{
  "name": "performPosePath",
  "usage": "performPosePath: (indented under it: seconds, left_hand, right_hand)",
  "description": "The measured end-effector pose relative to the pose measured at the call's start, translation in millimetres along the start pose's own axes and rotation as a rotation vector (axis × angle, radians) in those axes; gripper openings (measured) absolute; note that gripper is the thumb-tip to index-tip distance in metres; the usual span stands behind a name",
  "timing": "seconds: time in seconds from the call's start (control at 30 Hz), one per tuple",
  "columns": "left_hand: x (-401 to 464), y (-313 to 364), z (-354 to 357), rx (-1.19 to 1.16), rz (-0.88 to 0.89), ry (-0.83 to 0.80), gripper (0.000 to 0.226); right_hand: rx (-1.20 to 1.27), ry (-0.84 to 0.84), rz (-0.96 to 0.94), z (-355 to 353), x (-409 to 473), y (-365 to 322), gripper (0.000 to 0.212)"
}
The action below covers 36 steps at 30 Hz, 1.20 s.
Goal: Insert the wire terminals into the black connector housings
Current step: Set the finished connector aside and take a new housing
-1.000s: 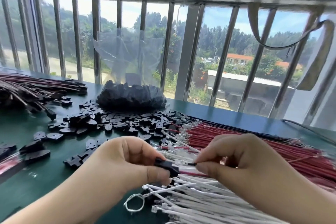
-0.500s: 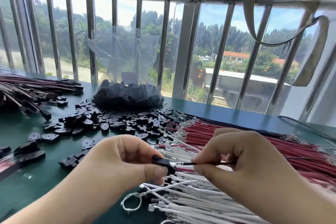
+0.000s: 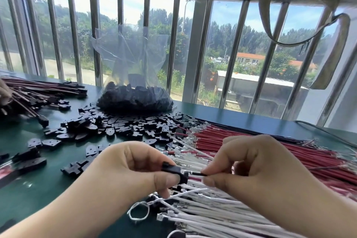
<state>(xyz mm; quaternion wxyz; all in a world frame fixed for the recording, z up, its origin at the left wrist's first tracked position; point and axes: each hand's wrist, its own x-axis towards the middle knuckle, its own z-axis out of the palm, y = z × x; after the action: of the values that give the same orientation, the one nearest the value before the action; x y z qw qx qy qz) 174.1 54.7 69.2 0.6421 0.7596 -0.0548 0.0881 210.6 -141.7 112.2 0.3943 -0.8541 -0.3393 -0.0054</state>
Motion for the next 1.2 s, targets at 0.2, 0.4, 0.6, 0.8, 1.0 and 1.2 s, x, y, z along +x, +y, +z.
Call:
performPosePath:
  seconds: [0.2,0.4,0.6,0.8,1.0,1.2]
  left_hand:
    - [-2.0,0.0,6.6,-0.025,0.017,-0.029,0.041]
    - [1.6,-4.8,-1.3,-0.076,0.042,0.026,0.071]
    - [1.4,-9.3,-0.4,-0.094,0.012,-0.025,0.070]
    - [1.8,-7.2,3.8,-0.117,0.079,0.032,0.066]
    - [5.1,-8.5,-7.0,-0.251,-0.042,0.026,0.064]
    - [-6.4,4.2,-27.3,-0.423,-0.385,-0.390,0.031]
  right_hand:
    - [-0.046,-0.061,-0.040,4.0,1.1,0.0,0.013]
    - [-0.045,-0.080,-0.056,-4.0,4.6,4.6,0.003]
    - [-0.101,-0.013,-0.175,5.9,3.1,12.4,0.007]
    - [-0.075,0.003,-0.163,3.7,4.8,14.3,0.012]
    - [-0.044,-0.184,0.023,-9.3,9.3,23.2,0.031]
    - [0.053,-0.648,0.156,-58.8,1.1,16.1,0.035]
